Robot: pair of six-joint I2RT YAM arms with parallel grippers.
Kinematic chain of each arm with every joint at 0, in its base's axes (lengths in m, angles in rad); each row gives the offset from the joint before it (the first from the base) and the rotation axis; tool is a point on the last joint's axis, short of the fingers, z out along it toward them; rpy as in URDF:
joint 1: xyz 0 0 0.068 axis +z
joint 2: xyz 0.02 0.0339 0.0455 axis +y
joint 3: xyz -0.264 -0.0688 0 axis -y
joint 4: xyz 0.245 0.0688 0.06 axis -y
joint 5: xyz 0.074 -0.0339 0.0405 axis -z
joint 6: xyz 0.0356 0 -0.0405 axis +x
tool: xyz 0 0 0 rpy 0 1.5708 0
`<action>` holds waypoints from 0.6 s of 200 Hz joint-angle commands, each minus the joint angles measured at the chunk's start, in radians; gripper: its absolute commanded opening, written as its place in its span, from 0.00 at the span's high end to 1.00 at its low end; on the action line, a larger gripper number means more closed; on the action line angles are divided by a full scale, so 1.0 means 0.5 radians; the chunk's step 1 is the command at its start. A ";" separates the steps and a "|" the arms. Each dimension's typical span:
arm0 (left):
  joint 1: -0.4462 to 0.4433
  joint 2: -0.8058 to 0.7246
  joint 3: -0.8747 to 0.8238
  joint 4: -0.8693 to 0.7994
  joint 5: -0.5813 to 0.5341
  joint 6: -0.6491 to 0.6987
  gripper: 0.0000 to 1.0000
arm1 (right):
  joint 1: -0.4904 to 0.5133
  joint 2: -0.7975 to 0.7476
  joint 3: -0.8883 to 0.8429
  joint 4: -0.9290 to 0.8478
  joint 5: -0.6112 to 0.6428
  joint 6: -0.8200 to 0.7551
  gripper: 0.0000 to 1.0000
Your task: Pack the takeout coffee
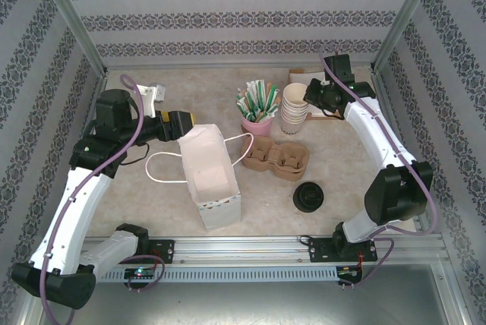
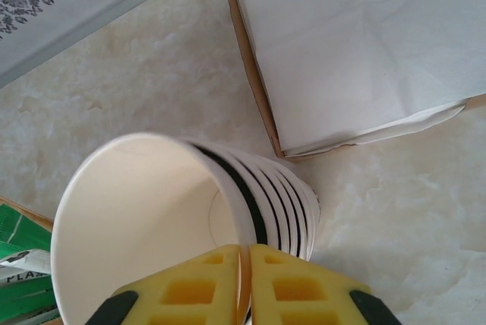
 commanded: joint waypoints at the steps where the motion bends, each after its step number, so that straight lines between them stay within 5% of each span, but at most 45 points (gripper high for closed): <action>1: -0.037 -0.014 0.020 0.013 -0.039 0.051 0.28 | 0.015 -0.004 0.108 -0.056 0.048 -0.012 0.92; 120: -0.068 -0.027 -0.012 0.090 -0.257 0.056 0.27 | -0.051 -0.358 0.313 -0.135 -0.050 0.038 1.00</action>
